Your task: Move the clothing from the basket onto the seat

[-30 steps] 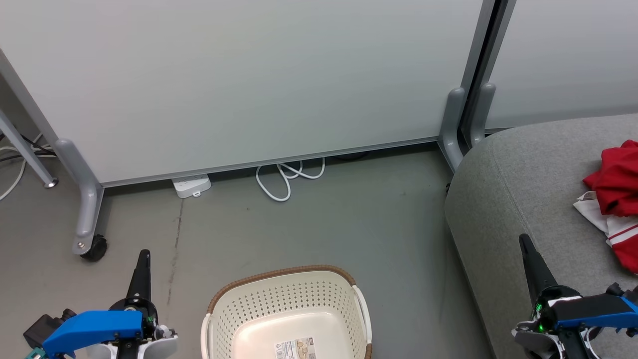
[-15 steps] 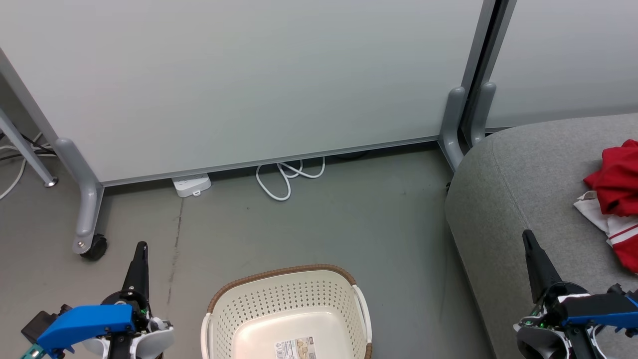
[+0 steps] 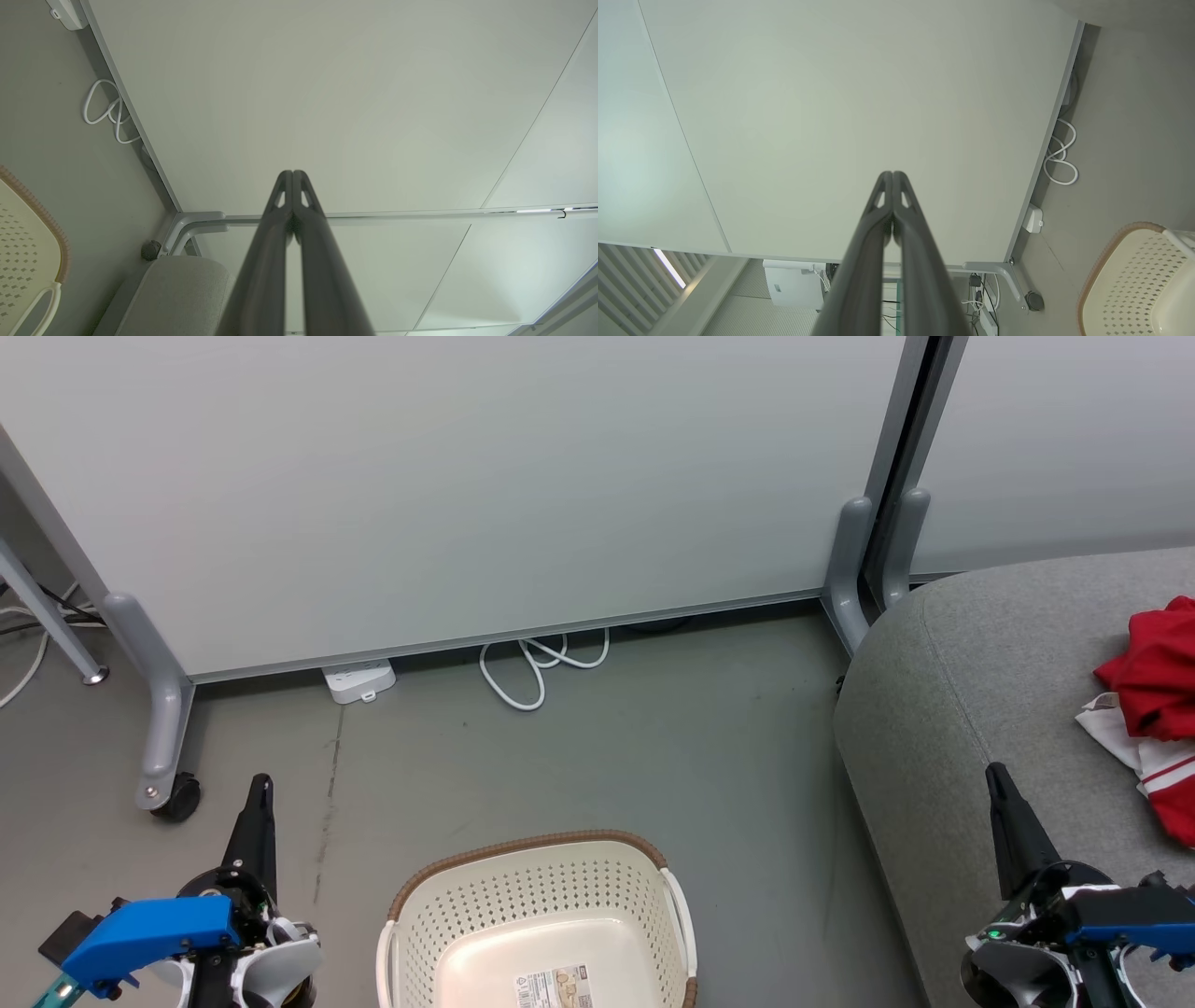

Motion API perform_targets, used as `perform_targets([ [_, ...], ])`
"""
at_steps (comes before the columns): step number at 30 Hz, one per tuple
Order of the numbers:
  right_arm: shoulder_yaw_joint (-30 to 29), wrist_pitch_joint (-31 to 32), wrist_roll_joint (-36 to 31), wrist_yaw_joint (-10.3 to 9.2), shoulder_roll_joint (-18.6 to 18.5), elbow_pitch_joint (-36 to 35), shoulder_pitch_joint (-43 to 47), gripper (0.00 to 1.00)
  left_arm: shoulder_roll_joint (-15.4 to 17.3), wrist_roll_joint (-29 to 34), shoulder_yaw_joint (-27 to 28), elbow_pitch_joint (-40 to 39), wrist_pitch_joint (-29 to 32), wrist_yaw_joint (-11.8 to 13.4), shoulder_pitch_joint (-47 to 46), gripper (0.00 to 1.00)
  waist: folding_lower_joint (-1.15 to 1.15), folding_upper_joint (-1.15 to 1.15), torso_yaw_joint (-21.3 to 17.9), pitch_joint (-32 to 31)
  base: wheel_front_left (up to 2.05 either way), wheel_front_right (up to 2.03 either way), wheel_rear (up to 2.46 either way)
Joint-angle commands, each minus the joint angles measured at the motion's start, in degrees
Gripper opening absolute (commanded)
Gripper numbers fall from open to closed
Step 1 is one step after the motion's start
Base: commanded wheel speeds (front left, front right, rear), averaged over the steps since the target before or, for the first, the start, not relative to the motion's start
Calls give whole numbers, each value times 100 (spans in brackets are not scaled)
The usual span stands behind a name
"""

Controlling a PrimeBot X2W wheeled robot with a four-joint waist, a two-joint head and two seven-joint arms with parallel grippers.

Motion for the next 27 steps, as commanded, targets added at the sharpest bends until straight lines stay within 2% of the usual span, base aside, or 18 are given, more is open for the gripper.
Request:
perform_targets([
  [1,-14,15,13,2,14,-15,-82,0,-5,-9,16,-22,27,-18,-57,0,0,0,0,0,0,0,0],
  [27,-12,14,14,3,13,-15,-81,0,-5,-13,12,-23,24,-18,-56,0,0,0,0,0,0,0,0],
])
